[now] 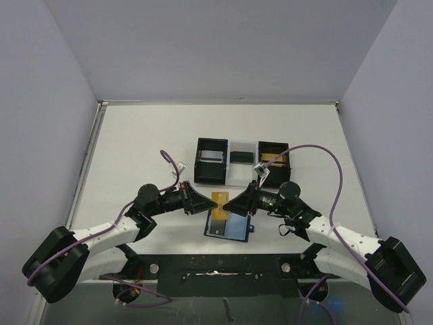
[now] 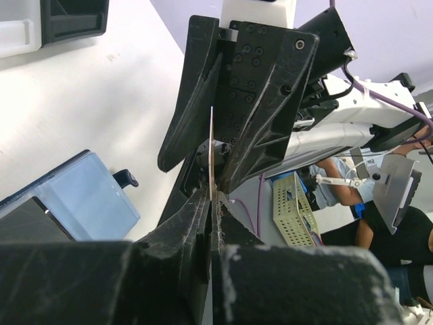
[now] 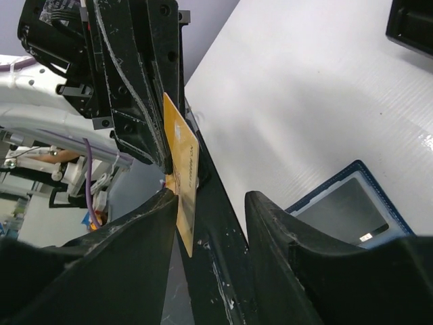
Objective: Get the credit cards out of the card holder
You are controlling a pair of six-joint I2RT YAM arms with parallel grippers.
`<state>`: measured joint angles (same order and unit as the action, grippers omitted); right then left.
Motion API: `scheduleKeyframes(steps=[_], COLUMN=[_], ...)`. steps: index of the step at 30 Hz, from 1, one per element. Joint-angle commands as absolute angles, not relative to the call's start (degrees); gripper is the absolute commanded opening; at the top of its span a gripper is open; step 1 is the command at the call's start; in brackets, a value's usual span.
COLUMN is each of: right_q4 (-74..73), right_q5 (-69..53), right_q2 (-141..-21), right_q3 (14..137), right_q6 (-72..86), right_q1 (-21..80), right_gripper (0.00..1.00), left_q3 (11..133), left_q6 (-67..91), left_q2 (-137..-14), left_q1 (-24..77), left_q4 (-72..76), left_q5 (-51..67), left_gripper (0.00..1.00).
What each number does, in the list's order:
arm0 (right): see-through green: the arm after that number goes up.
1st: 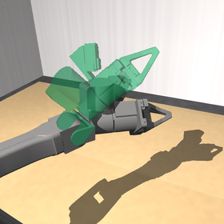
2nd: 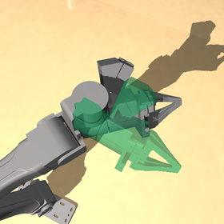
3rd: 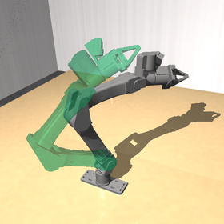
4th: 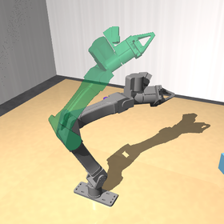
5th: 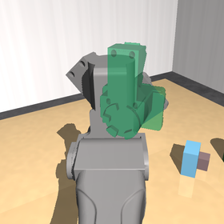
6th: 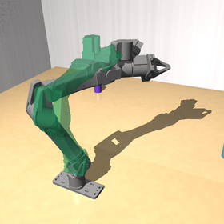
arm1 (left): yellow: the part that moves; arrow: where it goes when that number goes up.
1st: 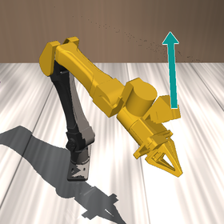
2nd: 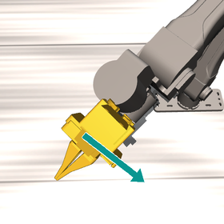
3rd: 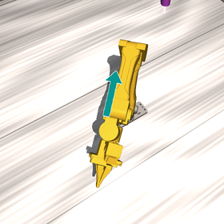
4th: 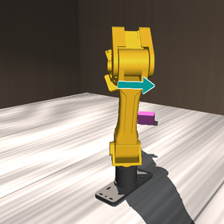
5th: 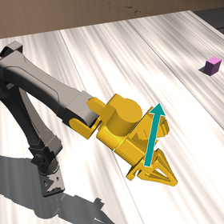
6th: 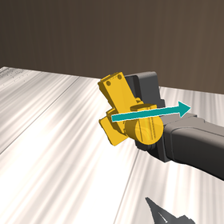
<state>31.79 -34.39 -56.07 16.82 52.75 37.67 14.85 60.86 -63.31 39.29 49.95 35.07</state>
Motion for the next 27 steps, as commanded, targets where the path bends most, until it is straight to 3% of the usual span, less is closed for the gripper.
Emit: scheduleKeyframes(steps=[1,6,14,18,22,23,26,27], right_q4=[40.16,44.51,46.04,47.50,49.90,49.64,41.72,36.88], right_q5=[-38.37,-40.82,-42.59,-43.37,-43.87,-43.88,-42.69,-41.59], right_q2=[-57.22,-57.95,-58.94,-59.05,-58.10,-57.73,-54.76,-52.87], right_q3=[18.33,17.84,18.37,18.53,18.13,18.17,19.62,20.39], right_q6=[54.03,55.66,56.24,56.73,57.32,57.04,53.91,51.67], right_q1=[37.42,37.46,37.44,37.43,37.38,37.31,36.00,35.10], right_gripper=[0.42,0.35,0.16,0.14,0.00,0.00,0.00,0.00], left_q3=[15.69,15.73,16.09,16.28,17.39,17.66,17.66,17.62], left_q6=[60.67,60.90,61.19,62.19,62.33,62.32,60.70,58.83], left_q2=[-63.79,-63.71,-63.70,-64.73,-66.79,-67.09,-65.55,-63.92], left_q1=[39.46,39.46,39.51,39.51,39.46,39.46,38.96,38.50], left_q4=[57.33,57.74,58.30,60.86,62.33,62.05,57.74,54.40], left_q5=[37.61,38.26,39.46,40.18,40.86,41.13,40.65,39.40], left_gripper=[0.00,0.00,0.00,0.00,0.00,0.07,0.49,0.58])
